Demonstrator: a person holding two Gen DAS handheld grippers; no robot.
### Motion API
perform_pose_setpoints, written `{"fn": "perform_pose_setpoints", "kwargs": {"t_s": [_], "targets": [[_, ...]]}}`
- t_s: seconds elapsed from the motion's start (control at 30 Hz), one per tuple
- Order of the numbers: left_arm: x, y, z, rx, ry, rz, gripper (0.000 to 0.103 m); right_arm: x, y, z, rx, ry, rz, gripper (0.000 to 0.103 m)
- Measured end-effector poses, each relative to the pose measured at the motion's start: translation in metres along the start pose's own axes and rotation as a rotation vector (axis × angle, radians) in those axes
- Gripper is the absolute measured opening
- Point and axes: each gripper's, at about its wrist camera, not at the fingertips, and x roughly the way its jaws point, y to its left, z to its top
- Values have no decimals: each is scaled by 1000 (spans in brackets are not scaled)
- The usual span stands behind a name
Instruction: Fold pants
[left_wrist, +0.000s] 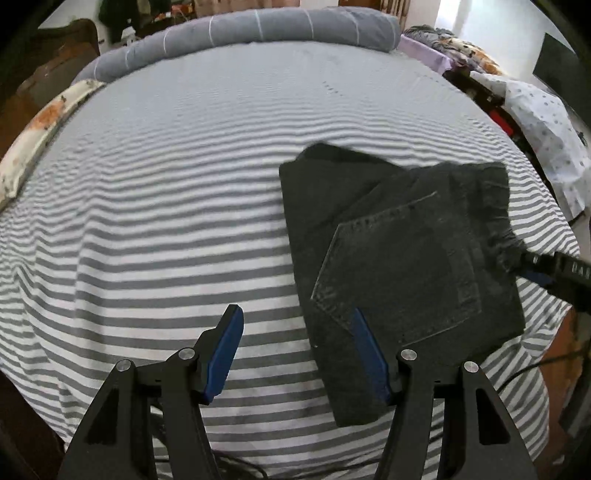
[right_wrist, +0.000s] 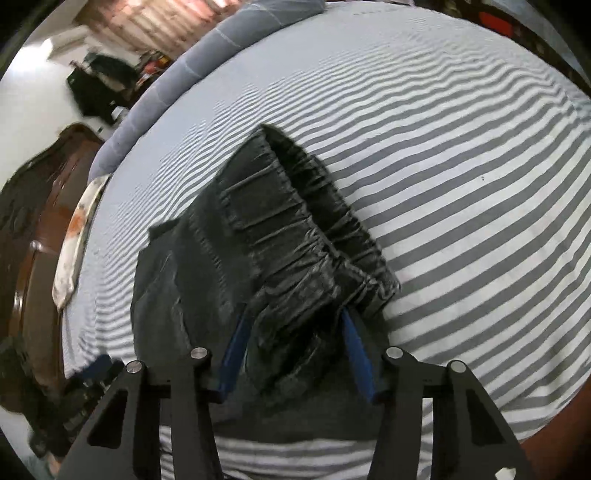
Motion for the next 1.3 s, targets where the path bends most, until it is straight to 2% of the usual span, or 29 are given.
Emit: {"fn": "perform_pose_setpoints", "kwargs": {"t_s": [0.07, 0.1, 0.13, 0.2, 0.23, 0.37, 0.5, 0.6, 0.73, 1.1, 1.3], "targets": [[7, 0, -1, -6, 12, 0, 62, -1, -4, 4, 38, -15, 12, 47], [9, 0, -1, -8, 13, -3, 62, -2, -4, 5, 42, -25, 10, 34], [9, 0, 0, -9, 13, 1, 62, -4, 0, 7, 30, -34, 6, 17], [9, 0, 1, -8, 9, 2, 62, -9, 6, 8, 6, -43, -4, 15], [9, 0, 1, -7, 4, 2, 62, -11, 9, 7, -10, -42, 7, 14], [9, -5, 3, 3, 7, 6, 62, -9, 18, 6, -65, -29, -42, 17], [2, -11, 5, 14, -3, 6, 62, 5, 4, 5, 12, 9, -3, 22], [-1, -13, 7, 29, -10, 17, 62, 7, 0, 6, 30, 1, 9, 22], [-6, -14, 9, 34, -20, 21, 62, 2, 4, 9, 12, 1, 1, 16], [-13, -16, 8, 46, -35, 15, 62, -46, 31, -7, -131, -118, -94, 11], [-12, -21, 6, 69, -34, 11, 62, -52, 16, -18, -119, -125, -128, 11]]}}
